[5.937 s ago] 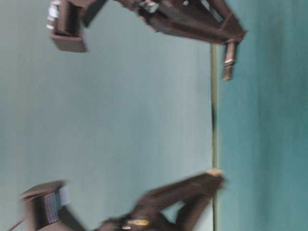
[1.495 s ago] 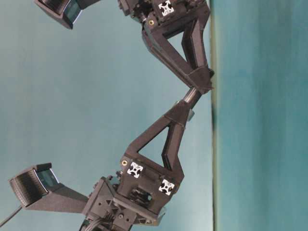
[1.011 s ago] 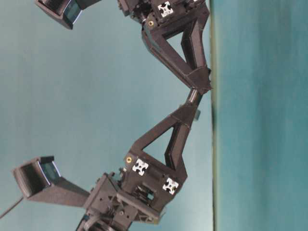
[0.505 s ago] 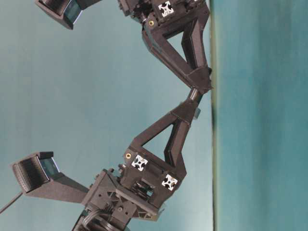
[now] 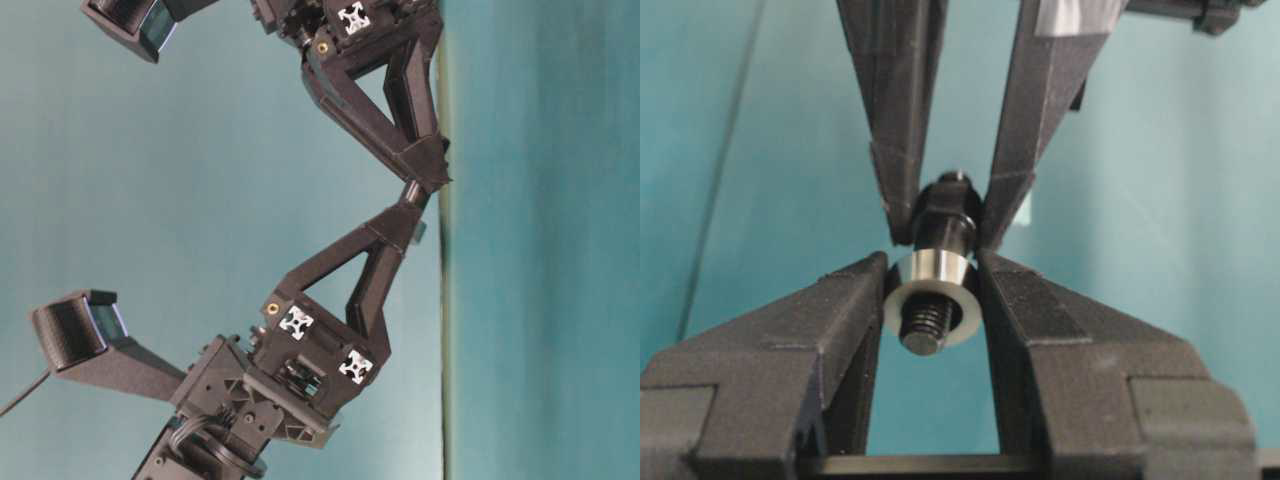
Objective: Insert the washer onto the shaft with both hands.
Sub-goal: 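Slide the washer further down the shaft onto its shoulder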
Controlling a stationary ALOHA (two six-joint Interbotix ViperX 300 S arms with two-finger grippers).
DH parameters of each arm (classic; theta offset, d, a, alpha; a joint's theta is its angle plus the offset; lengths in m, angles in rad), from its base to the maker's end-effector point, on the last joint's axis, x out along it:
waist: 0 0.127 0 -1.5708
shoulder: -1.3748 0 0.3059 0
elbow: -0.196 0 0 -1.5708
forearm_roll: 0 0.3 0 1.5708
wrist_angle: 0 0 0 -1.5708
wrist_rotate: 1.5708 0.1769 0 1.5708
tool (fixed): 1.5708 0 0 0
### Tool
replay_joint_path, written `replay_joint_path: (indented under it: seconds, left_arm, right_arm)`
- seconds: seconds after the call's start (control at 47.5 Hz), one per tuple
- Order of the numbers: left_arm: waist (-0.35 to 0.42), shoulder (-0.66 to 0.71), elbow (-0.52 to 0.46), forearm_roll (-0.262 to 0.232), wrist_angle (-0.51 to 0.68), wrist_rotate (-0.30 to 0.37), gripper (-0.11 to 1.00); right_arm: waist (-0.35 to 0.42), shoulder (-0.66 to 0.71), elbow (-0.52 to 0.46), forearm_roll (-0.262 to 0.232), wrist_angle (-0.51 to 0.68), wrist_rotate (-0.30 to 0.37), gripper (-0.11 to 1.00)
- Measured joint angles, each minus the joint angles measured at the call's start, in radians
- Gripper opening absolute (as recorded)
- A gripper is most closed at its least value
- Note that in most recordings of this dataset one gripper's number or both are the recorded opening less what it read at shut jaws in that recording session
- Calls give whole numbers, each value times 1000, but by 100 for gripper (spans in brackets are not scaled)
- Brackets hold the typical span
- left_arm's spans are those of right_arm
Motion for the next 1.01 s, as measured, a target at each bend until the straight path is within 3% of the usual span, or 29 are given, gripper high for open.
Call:
replay_joint_path:
  seconds: [0.442, 0.568, 0.716, 1.011]
  left_arm:
    - [-2, 5, -21, -2, 25, 8, 36]
    - [-3, 5, -35, 0, 37, 8, 59]
    - [-3, 5, -40, 0, 43, 9, 77]
    - [-6, 2, -40, 0, 46, 6, 78]
  right_arm:
    - [0, 9, -2, 3, 0, 0, 0]
    - [-2, 9, -18, 0, -2, 0, 0]
    - [0, 9, -21, 0, -2, 0, 0]
    - [-5, 9, -26, 0, -5, 0, 0]
